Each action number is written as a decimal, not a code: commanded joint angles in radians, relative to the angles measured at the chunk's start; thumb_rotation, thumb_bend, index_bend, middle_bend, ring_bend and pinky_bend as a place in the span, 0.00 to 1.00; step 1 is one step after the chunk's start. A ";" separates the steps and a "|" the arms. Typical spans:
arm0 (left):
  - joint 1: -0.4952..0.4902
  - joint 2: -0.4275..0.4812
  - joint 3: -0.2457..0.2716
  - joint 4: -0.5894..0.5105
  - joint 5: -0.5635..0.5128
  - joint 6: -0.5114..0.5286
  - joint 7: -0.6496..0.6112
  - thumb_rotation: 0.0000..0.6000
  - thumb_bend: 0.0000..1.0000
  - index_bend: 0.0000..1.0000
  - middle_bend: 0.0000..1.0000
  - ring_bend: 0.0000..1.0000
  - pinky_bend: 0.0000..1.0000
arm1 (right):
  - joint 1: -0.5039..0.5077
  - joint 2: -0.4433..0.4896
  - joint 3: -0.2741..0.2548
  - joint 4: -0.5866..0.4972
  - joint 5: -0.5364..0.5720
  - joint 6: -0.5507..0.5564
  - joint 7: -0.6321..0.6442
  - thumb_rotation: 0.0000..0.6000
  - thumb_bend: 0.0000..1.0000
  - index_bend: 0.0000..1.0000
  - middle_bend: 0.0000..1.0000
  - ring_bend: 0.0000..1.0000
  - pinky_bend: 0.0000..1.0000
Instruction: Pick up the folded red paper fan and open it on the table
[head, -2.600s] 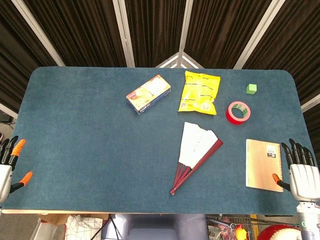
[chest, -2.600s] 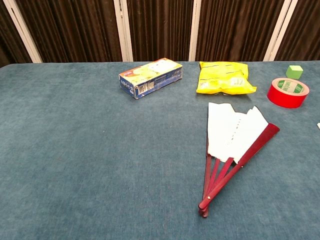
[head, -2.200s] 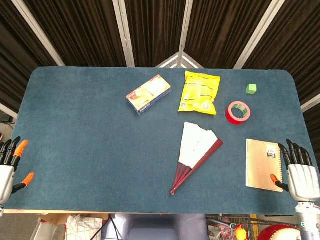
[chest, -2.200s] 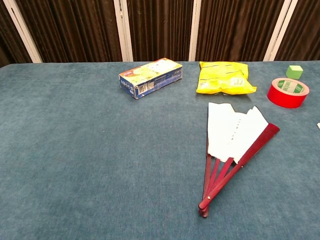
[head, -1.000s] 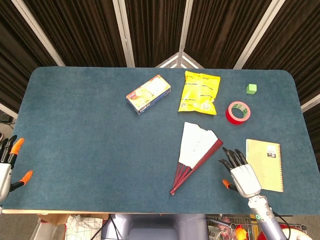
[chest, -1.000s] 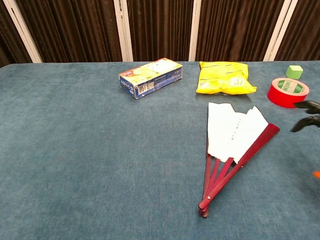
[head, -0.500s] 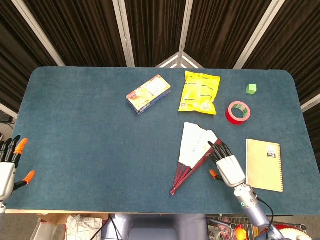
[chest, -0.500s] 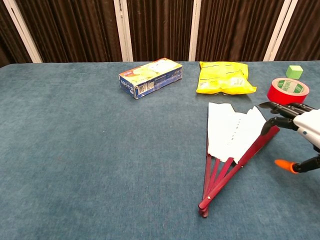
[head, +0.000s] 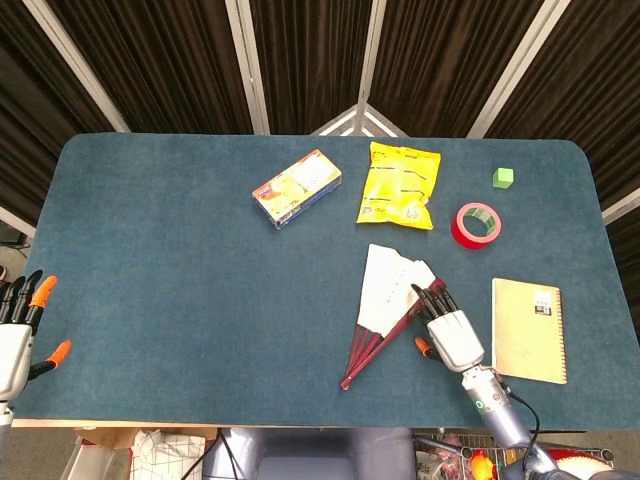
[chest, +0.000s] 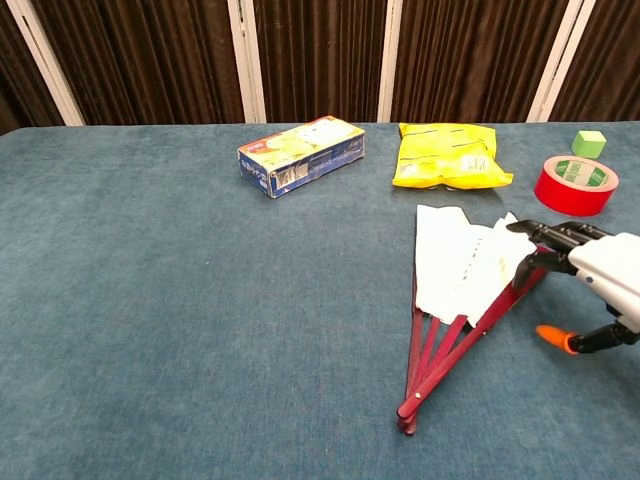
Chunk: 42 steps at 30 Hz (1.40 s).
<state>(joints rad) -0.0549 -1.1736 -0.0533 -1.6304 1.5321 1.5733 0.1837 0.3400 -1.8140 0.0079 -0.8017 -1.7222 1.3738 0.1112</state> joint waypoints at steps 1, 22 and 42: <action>0.000 0.000 0.000 0.000 0.000 -0.001 0.001 1.00 0.31 0.03 0.00 0.00 0.03 | 0.005 -0.020 -0.006 0.023 0.000 0.005 0.011 1.00 0.33 0.42 0.10 0.15 0.12; -0.003 -0.004 0.000 0.000 -0.006 -0.008 0.012 1.00 0.31 0.03 0.00 0.00 0.03 | 0.040 -0.095 -0.012 0.113 0.013 0.019 0.047 1.00 0.36 0.47 0.10 0.16 0.12; -0.004 -0.005 0.000 -0.004 -0.010 -0.012 0.020 1.00 0.31 0.03 0.00 0.00 0.03 | 0.062 -0.110 -0.021 0.126 0.025 0.018 0.088 1.00 0.41 0.53 0.11 0.17 0.13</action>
<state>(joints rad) -0.0589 -1.1784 -0.0528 -1.6340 1.5220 1.5616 0.2039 0.4017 -1.9238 -0.0126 -0.6759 -1.6970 1.3912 0.1984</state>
